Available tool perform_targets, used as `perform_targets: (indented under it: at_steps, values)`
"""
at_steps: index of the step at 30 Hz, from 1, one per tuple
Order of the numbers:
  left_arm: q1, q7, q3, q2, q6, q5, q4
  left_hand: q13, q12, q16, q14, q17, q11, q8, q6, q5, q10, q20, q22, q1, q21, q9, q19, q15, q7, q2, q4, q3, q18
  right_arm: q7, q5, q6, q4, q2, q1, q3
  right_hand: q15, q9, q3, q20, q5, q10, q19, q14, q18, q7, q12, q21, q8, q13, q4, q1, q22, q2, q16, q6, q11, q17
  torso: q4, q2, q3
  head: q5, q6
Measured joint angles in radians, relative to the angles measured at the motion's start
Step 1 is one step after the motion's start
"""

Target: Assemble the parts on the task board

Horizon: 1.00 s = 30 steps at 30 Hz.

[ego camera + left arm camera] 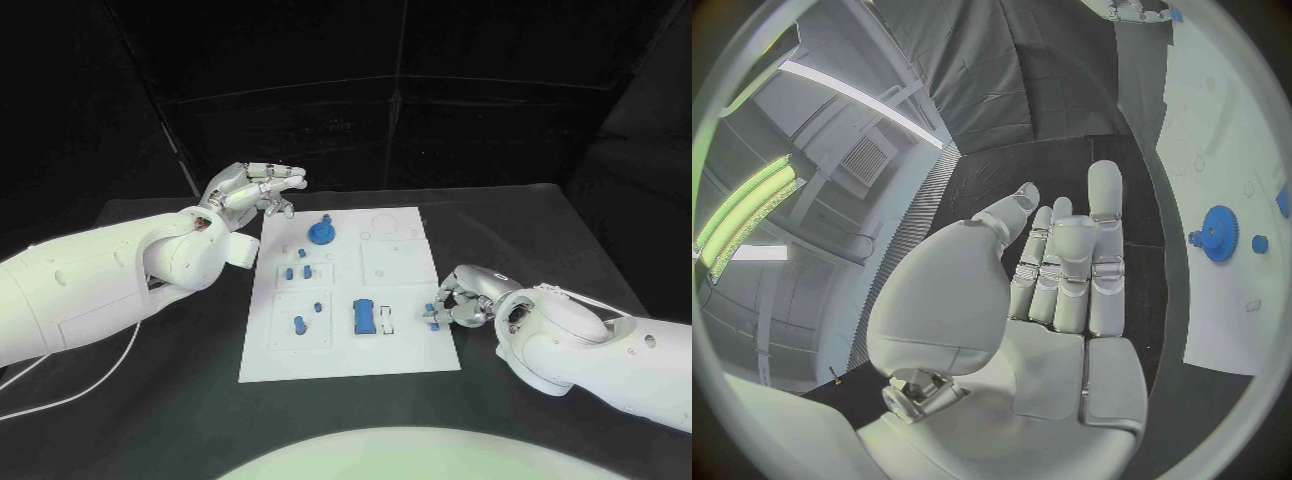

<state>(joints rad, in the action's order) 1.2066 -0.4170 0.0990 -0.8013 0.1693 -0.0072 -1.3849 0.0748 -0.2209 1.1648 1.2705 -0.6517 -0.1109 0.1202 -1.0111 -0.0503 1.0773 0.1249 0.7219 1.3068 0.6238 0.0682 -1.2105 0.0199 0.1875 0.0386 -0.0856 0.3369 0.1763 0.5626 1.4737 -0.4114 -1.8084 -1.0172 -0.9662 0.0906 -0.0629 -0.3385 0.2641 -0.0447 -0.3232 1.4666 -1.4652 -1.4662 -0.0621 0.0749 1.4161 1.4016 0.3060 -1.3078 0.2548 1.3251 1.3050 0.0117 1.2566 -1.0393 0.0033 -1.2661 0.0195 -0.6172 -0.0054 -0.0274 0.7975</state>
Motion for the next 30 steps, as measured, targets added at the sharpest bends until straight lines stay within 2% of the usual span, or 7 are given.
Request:
perform_targets:
  at_steps: [13, 17, 19, 21, 23, 27, 30]
  values:
    - [0.000, 0.000, 0.001, 0.000, 0.000, 0.000, 0.001, 0.000, 0.000, 0.000, 0.000, 0.001, 0.000, 0.000, 0.000, 0.000, 0.000, 0.000, 0.000, 0.000, 0.000, 0.000, 0.000, 0.000, 0.000, 0.000, 0.000, 0.000, 0.000, 0.006, 0.029, 0.037, -0.001, 0.003, 0.004, -0.004, 0.000, -0.015, -0.004, 0.000, 0.000, 0.000, 0.000, 0.000, 0.000, 0.000, 0.000, 0.000, 0.005, 0.000, -0.004, 0.019, -0.001, 0.002, 0.000, 0.000, 0.000, 0.000, 0.0000, -0.001, -0.0005, 0.000, 0.001]
    - [0.000, 0.000, 0.001, 0.001, 0.000, 0.000, 0.002, 0.000, 0.000, 0.000, 0.000, 0.001, 0.000, 0.000, 0.000, 0.000, 0.000, 0.000, 0.000, 0.000, 0.000, 0.000, 0.000, 0.000, 0.000, 0.000, 0.000, 0.000, 0.000, 0.008, 0.046, 0.042, 0.001, 0.009, 0.004, -0.004, -0.002, -0.024, -0.026, 0.000, 0.000, 0.000, 0.000, 0.002, 0.000, 0.000, 0.003, 0.000, 0.008, -0.007, -0.036, 0.072, -0.002, -0.011, 0.000, 0.000, 0.000, 0.000, 0.0000, -0.001, -0.0002, 0.000, 0.001]
    - [0.000, 0.000, 0.001, 0.002, 0.000, 0.000, 0.002, 0.000, 0.000, 0.000, 0.000, 0.001, 0.000, 0.000, 0.000, 0.000, 0.000, 0.000, 0.000, 0.000, 0.000, 0.000, 0.000, 0.000, 0.000, 0.000, 0.000, 0.000, 0.000, 0.009, 0.056, 0.044, 0.003, 0.014, 0.004, -0.004, -0.005, -0.027, -0.047, 0.001, 0.032, -0.001, 0.000, 0.001, 0.000, -0.001, 0.003, 0.000, 0.008, -0.010, -0.058, 0.105, -0.002, -0.020, 0.000, 0.001, 0.000, 0.000, -0.0003, 0.000, -0.0001, 0.000, 0.001]
    - [0.000, 0.000, 0.001, 0.002, 0.000, 0.000, 0.003, 0.000, 0.000, 0.000, 0.000, 0.001, 0.000, 0.000, 0.000, 0.000, 0.000, 0.000, 0.000, 0.000, 0.000, 0.000, 0.000, 0.000, 0.000, 0.000, 0.000, 0.000, 0.000, 0.009, 0.069, 0.046, 0.005, 0.021, 0.004, -0.004, -0.007, -0.028, -0.075, 0.005, 0.083, -0.004, -0.003, -0.001, 0.000, -0.004, 0.003, -0.004, 0.006, -0.038, -0.086, 0.140, -0.002, -0.026, 0.000, 0.004, -0.004, 0.000, -0.0007, 0.000, 0.0000, 0.000, 0.000]
    - [0.000, 0.000, 0.002, 0.003, 0.000, 0.000, 0.003, 0.000, 0.000, 0.000, 0.000, 0.001, 0.000, 0.000, 0.000, 0.000, 0.000, 0.000, 0.000, 0.000, 0.000, 0.000, 0.000, 0.000, 0.000, 0.000, 0.000, 0.000, 0.000, 0.010, 0.084, 0.049, 0.007, 0.027, 0.004, -0.004, -0.007, -0.030, -0.098, 0.008, 0.120, -0.002, 0.000, -0.001, 0.000, -0.003, 0.000, -0.004, -0.002, -0.056, -0.109, 0.158, -0.004, -0.022, 0.000, 0.007, -0.005, 0.000, -0.0012, 0.000, 0.0000, 0.000, 0.000]
    - [0.000, 0.000, 0.003, 0.003, 0.000, 0.000, 0.004, 0.000, 0.000, 0.000, 0.000, 0.001, 0.000, 0.000, 0.000, 0.000, 0.000, 0.000, 0.000, 0.000, 0.000, 0.000, 0.000, 0.000, 0.000, 0.000, 0.000, 0.000, 0.000, 0.010, 0.110, 0.055, 0.007, 0.033, 0.004, -0.005, -0.007, -0.029, -0.120, 0.008, 0.122, -0.002, 0.000, -0.001, 0.000, 0.001, 0.000, -0.004, -0.013, -0.056, -0.121, 0.165, -0.005, -0.015, 0.000, 0.011, -0.005, 0.000, -0.0012, 0.000, 0.0001, 0.000, 0.000]
    - [0.000, 0.000, 0.004, 0.003, 0.000, 0.000, 0.004, 0.000, 0.000, 0.000, 0.000, 0.001, 0.000, 0.000, 0.000, 0.000, 0.000, 0.000, 0.000, 0.000, 0.000, 0.000, 0.000, 0.000, 0.000, 0.000, 0.000, 0.000, 0.000, 0.010, 0.130, 0.062, 0.006, 0.036, 0.004, -0.005, -0.007, -0.028, -0.134, 0.008, 0.099, -0.002, 0.000, -0.001, 0.000, 0.001, -0.004, -0.004, -0.023, -0.056, -0.122, 0.169, -0.005, -0.011, 0.000, 0.011, -0.005, -0.001, -0.0012, 0.000, -0.0002, -0.001, 0.000]
